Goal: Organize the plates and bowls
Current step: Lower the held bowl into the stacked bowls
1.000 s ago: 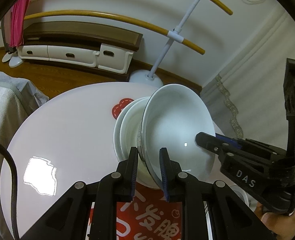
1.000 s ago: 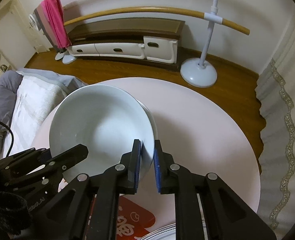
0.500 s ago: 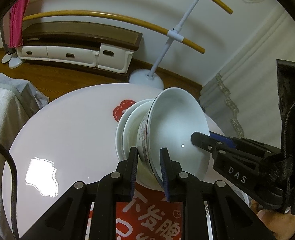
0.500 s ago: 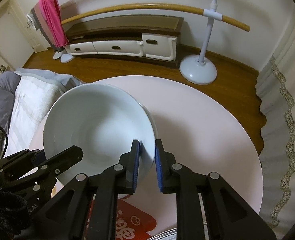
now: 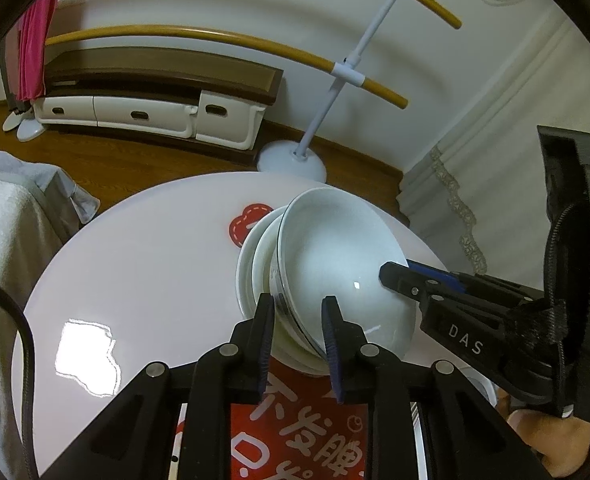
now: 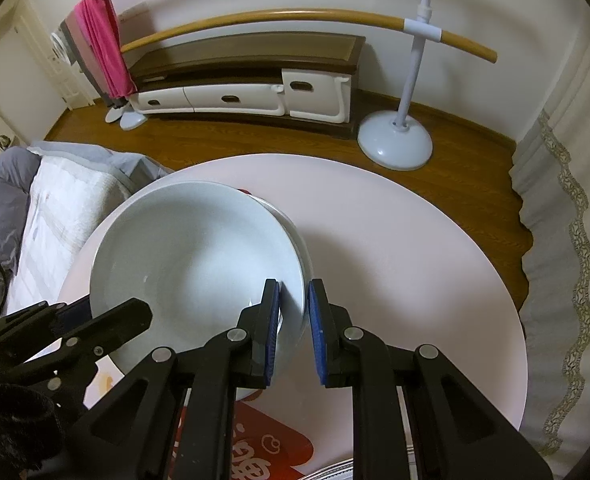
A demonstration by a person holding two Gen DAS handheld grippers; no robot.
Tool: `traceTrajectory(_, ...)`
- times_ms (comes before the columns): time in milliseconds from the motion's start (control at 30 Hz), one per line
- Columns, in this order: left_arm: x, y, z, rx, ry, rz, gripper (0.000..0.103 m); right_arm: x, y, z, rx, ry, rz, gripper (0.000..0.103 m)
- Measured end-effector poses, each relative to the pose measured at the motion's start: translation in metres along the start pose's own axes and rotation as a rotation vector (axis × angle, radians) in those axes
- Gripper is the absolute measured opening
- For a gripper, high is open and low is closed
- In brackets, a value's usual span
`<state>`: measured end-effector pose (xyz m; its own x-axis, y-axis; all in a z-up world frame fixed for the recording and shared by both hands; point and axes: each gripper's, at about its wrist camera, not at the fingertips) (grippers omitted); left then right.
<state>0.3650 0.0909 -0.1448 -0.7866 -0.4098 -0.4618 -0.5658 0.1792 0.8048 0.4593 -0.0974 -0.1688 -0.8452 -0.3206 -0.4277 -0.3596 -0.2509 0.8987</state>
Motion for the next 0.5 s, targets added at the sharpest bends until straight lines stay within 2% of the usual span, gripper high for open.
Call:
traceTrajectory(267,0.0010,0.0002,-0.0002,-0.009,0.002,0.011,0.022,0.0002,0.0011,-0.0016,-0.013,-0.007,-0.003,0.017)
traceTrajectory(367,-0.0009,0.0003,-0.0011,-0.011,-0.002,0.012,0.029,0.0017,0.0012,-0.0016,-0.026,-0.014,-0.003,0.021)
traceTrajectory(433,-0.0012,0.0008,-0.0015,-0.017,-0.002,0.011,0.029,0.0023,0.0008,-0.0017,-0.029,-0.019,0.000,0.026)
traceTrajectory(500,-0.0014,0.0011,-0.0014,-0.020,-0.001,0.011,0.029,0.0033,-0.0005,-0.0022,-0.028,-0.023,0.003,0.027)
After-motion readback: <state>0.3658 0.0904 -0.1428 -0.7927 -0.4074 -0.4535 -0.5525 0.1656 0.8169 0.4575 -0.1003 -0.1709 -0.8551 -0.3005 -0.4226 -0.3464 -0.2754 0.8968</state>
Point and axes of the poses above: each gripper's, at about its wrist camera, not at the fingertips, and y roughly against the way its jaws point, z to its left, x to its underside, and after that the axes turned 1 degree about y, right-handed
